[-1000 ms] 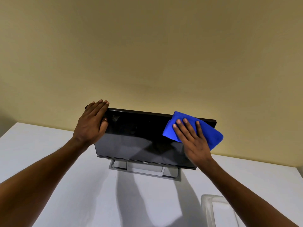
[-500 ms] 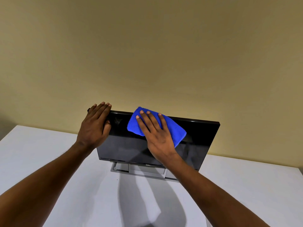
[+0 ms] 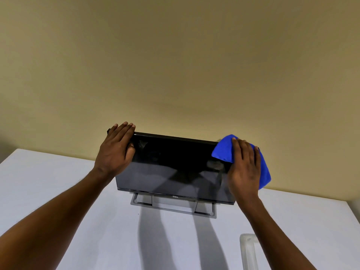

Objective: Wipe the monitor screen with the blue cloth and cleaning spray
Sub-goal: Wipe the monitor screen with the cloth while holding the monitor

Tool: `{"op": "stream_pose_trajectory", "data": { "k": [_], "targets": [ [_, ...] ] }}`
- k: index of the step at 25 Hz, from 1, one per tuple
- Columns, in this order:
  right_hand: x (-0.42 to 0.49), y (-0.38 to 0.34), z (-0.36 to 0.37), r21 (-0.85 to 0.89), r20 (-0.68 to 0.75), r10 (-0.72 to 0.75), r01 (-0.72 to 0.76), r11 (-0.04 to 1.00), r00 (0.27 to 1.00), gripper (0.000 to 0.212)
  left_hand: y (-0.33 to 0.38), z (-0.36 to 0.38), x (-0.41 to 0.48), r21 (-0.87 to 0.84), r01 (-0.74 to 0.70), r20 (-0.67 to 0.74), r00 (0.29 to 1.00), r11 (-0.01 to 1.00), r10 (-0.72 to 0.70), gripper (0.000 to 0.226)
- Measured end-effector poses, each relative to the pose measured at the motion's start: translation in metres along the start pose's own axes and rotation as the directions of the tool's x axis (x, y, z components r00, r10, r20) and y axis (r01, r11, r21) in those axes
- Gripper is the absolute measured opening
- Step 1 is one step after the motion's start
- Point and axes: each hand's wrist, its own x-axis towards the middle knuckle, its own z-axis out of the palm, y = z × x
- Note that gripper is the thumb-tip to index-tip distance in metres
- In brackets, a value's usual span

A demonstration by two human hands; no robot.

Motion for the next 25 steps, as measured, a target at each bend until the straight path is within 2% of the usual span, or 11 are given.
{"op": "stream_pose_trajectory", "data": {
  "k": [3,5,11,15,18,20,22,25],
  "targets": [
    [-0.005,-0.023,0.012,0.023,-0.006,0.114,-0.114,0.993,0.993,0.088,-0.002,-0.002,0.0,0.0,-0.005,0.014,1.0,1.0,0.005,0.06],
    [-0.009,-0.054,0.022,0.044,-0.003,0.126,-0.126,0.991,0.992,0.095,-0.003,-0.002,0.001,-0.006,0.002,0.024,1.0,1.0,-0.002,0.06],
    [-0.006,-0.134,0.044,-0.035,0.013,-0.185,0.185,0.982,0.983,0.097,0.0,-0.007,0.001,-0.014,0.027,0.071,0.997,1.0,-0.026,0.063],
    [0.013,-0.146,0.043,-0.05,0.04,-0.279,0.281,0.959,0.96,0.094,-0.006,-0.012,0.007,0.0,0.0,0.142,0.99,1.0,0.0,0.065],
    [0.013,-0.132,0.04,-0.016,0.0,-0.299,0.299,0.954,0.954,0.088,-0.012,-0.016,0.008,0.007,-0.041,0.153,0.988,0.999,0.039,0.063],
    [0.009,-0.123,0.04,0.047,-0.033,-0.245,0.246,0.968,0.969,0.086,-0.026,-0.02,0.002,-0.008,0.021,0.116,0.993,1.0,-0.02,0.062],
    [0.005,-0.122,0.04,0.164,-0.074,-0.103,0.113,0.98,0.992,0.085,-0.045,-0.024,-0.005,-0.102,0.125,0.089,0.989,0.987,-0.116,0.061],
    [0.003,-0.143,0.042,0.321,-0.135,0.08,-0.033,0.946,0.988,0.081,-0.065,-0.03,-0.012,-0.278,0.141,0.139,0.985,0.95,-0.106,0.064]
  ]
}}
